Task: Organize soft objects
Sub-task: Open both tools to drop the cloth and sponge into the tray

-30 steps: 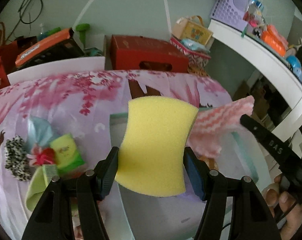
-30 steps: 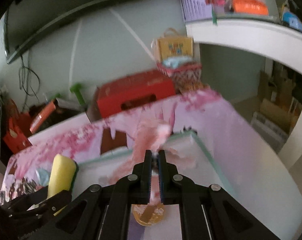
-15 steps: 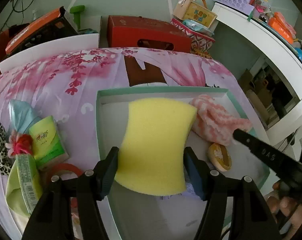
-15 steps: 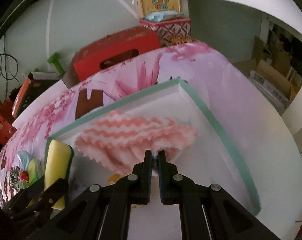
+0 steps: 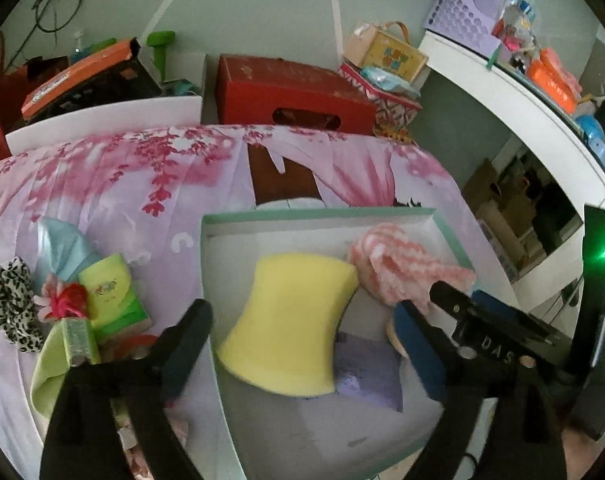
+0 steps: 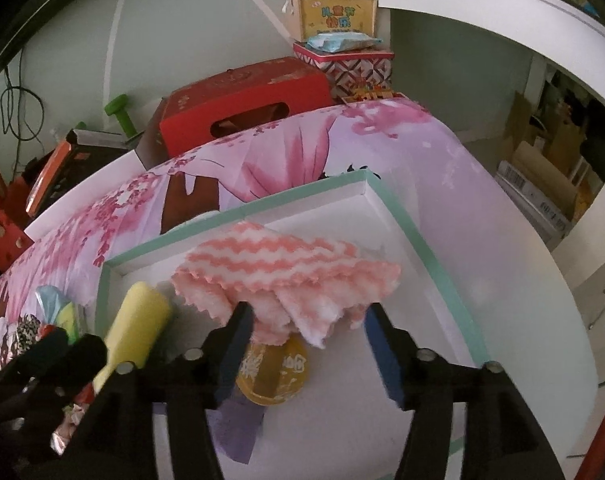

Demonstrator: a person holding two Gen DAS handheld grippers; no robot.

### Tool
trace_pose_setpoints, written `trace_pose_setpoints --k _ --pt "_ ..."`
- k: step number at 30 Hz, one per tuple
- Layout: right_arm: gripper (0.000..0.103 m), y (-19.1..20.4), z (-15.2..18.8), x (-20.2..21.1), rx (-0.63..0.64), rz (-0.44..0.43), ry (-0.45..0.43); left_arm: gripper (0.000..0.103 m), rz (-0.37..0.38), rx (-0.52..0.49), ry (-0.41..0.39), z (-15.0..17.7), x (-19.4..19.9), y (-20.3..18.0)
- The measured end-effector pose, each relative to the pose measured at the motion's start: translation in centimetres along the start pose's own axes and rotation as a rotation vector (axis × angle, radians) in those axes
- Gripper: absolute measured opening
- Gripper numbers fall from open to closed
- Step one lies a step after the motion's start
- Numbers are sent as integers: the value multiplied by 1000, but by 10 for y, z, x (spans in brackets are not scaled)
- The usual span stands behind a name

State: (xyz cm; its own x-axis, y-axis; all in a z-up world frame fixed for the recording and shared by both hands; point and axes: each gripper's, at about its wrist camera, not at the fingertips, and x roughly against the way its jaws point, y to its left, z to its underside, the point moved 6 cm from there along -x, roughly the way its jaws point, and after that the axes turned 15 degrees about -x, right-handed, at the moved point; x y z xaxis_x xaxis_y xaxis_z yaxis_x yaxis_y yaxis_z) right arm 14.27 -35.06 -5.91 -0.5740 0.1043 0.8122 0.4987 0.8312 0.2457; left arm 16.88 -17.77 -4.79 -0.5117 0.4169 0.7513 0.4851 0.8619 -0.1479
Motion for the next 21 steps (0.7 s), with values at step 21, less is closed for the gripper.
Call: trace_pose_setpoints --k 21 --pt "103 0 0 1 18 27 -20 98 -122 76 -26 0 14 31"
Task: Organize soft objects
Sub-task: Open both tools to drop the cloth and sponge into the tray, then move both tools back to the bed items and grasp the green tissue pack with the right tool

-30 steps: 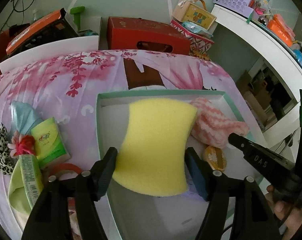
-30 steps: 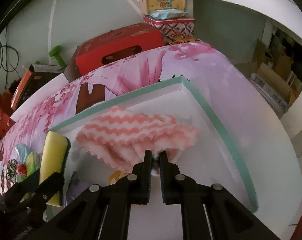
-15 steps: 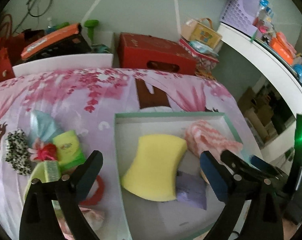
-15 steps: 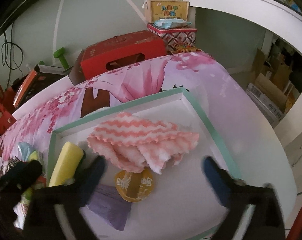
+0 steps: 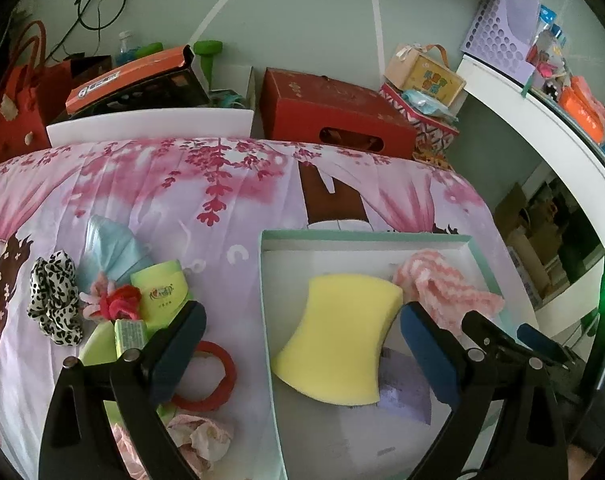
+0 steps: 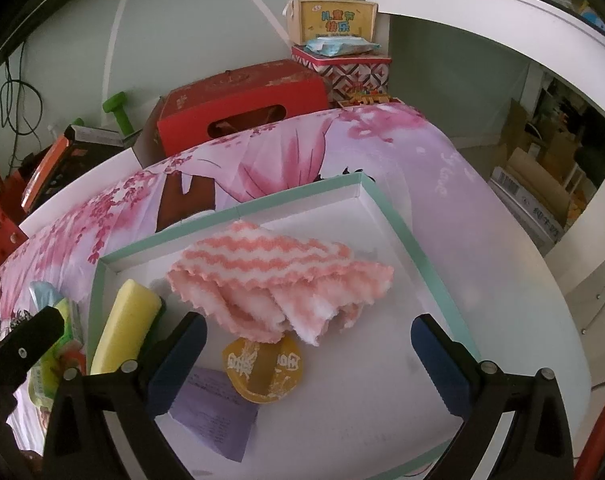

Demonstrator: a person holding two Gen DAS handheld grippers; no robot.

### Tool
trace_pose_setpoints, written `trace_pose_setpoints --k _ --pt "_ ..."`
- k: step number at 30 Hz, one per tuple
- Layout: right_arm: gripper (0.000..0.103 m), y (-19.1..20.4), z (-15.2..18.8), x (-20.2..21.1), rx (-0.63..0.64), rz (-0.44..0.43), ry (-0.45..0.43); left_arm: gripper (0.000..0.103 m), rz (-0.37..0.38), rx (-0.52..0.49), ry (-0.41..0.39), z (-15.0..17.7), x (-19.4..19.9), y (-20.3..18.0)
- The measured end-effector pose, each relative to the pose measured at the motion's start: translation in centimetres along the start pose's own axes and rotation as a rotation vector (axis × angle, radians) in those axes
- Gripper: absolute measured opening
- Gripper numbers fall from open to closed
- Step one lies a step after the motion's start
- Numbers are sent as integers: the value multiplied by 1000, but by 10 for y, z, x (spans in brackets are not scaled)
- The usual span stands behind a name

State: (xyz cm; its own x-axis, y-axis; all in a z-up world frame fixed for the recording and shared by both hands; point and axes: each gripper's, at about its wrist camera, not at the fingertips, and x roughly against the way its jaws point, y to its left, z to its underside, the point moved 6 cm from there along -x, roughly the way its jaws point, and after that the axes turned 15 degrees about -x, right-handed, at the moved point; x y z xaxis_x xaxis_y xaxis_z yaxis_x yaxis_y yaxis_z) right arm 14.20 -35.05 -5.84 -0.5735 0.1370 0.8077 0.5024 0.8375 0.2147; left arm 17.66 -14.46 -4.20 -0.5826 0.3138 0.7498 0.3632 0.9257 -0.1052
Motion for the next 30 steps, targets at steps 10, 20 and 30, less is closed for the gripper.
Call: trace_pose_setpoints --k 10,20,30 --pt "103 38 -2 29 26 -135 -89 98 -14 52 -17 -2 24 25" --pt "103 118 40 38 152 -323 -15 98 -229 229 -12 23 74 134" --pt "103 184 89 45 317 -417 32 98 -272 425 54 68 90 196"
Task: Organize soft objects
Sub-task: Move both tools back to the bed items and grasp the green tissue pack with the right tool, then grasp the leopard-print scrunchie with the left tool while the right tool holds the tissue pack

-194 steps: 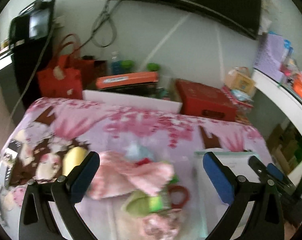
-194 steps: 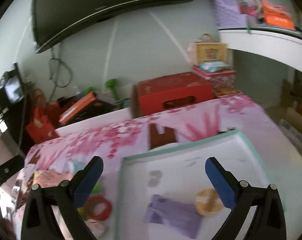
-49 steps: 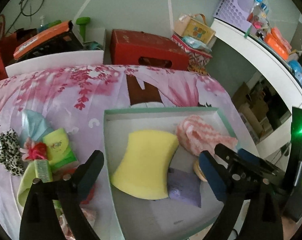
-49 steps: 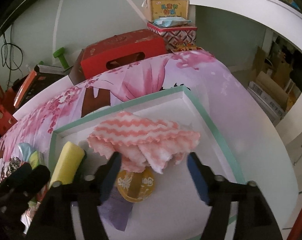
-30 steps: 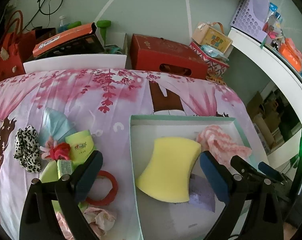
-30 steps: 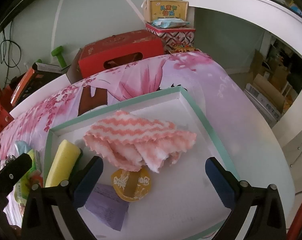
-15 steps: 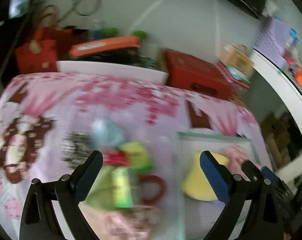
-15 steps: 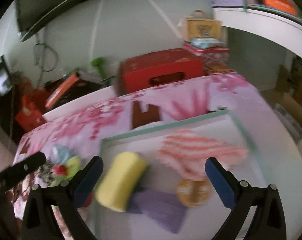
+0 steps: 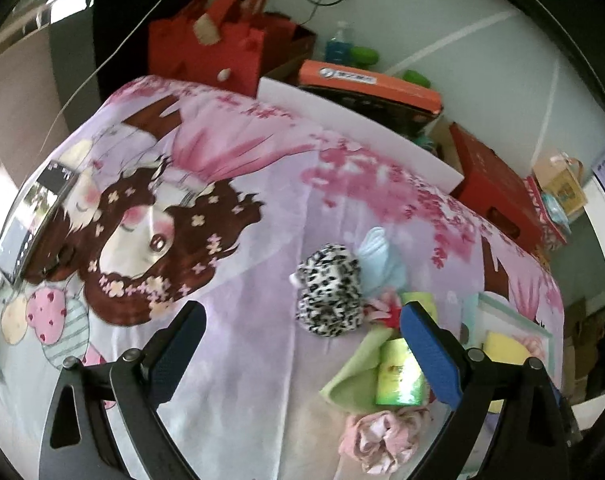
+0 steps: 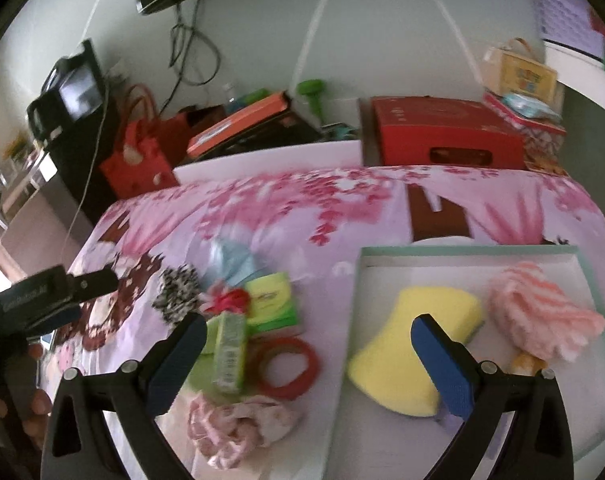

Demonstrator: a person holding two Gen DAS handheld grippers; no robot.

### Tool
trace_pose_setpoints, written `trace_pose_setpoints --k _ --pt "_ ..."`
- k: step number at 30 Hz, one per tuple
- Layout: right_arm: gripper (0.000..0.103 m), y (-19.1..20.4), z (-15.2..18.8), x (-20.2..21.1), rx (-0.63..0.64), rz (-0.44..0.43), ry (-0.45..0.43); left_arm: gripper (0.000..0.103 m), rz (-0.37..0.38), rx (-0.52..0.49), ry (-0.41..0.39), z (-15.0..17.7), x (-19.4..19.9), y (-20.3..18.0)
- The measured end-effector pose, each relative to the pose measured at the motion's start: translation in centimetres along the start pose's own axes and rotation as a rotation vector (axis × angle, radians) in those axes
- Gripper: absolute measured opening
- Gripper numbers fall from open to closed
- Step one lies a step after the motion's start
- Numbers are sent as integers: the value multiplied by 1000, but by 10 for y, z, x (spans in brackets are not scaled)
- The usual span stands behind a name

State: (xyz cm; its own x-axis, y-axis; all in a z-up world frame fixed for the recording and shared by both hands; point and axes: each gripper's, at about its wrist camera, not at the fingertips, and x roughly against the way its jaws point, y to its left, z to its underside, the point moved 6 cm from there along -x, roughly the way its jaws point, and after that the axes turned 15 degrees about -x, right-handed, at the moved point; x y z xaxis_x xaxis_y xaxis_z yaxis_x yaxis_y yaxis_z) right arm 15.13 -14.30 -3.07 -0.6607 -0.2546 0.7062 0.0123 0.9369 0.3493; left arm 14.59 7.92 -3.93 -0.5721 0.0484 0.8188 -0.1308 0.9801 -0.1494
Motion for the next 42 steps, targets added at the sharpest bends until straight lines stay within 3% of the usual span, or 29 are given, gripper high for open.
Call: trace_pose_setpoints --k 6,14,18,20,24,28,32,34,38,42 --pt "102 22 15 -20 37 -31 65 98 11 41 50 9 -10 14" --pt "75 39 36 -47 74 -51 141 98 38 106 134 20 -40 24" --pt "71 49 46 -54 118 -60 164 98 73 120 143 19 -51 19" --pt "56 52 50 -57 133 -60 172 98 90 119 136 16 -55 16" --pt "47 53 55 -65 136 -53 189 97 103 96 128 11 -60 9" --pt "26 50 54 -67 120 -53 191 92 119 92 130 9 -66 6" --pt "24 43 50 -67 75 -61 193 90 133 91 132 8 -70 4" --pt "23 40 49 -66 60 -60 191 79 138 86 132 7 -73 1" --pt "23 36 46 -63 33 -72 190 70 153 79 142 8 -77 -3" --pt "23 35 45 -63 29 -71 192 54 164 77 148 9 -84 -6"
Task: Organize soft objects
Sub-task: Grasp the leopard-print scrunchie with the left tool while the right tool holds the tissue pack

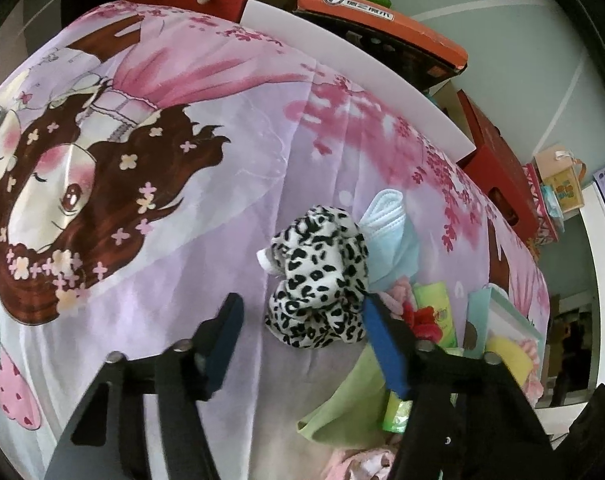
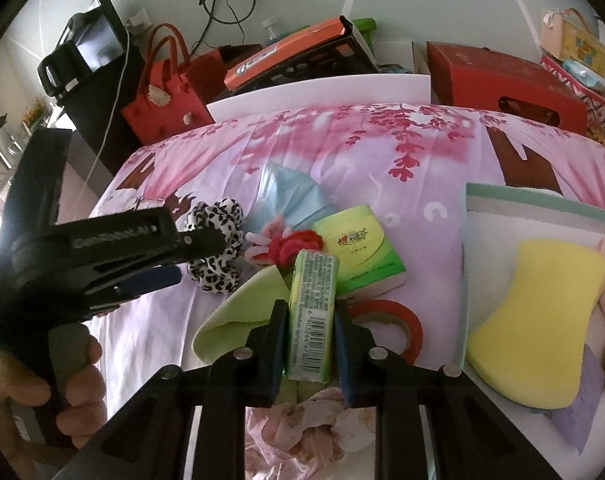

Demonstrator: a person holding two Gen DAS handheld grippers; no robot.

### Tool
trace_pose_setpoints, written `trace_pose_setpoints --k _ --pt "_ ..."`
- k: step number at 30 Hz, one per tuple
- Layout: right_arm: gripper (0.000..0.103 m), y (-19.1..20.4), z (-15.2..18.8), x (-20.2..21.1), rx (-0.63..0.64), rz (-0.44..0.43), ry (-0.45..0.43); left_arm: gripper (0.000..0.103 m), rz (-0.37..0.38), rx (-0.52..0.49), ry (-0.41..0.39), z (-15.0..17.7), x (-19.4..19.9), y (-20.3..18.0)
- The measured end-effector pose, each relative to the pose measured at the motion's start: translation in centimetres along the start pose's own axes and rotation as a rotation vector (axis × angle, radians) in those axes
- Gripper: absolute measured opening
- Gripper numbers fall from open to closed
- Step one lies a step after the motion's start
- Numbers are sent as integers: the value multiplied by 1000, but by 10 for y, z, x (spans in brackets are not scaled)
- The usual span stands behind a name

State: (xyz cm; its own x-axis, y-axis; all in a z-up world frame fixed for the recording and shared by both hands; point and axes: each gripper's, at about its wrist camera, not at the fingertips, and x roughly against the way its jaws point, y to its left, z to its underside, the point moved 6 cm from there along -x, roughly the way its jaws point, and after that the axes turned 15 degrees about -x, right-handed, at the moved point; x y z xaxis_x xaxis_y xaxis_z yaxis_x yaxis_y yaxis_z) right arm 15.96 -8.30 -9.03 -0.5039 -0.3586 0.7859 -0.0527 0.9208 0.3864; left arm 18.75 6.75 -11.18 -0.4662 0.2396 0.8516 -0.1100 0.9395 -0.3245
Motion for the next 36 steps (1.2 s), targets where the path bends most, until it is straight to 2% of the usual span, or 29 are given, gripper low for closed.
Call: trace_pose_setpoints --k 7,13,23,36 --pt "23 0 0 -2 2 3 9 29 15 3 -2 1 -11 -4" --pt "23 0 1 -3 2 3 15 21 10 -22 -5 0 -13 -7" --pt "23 -1 -4 11 -8 -8 -18 18 -10 -41 -32 -3 2 -8" --pt "23 -2 -22 51 -43 -62 -134 17 -20 -87 -184 -17 57 -20"
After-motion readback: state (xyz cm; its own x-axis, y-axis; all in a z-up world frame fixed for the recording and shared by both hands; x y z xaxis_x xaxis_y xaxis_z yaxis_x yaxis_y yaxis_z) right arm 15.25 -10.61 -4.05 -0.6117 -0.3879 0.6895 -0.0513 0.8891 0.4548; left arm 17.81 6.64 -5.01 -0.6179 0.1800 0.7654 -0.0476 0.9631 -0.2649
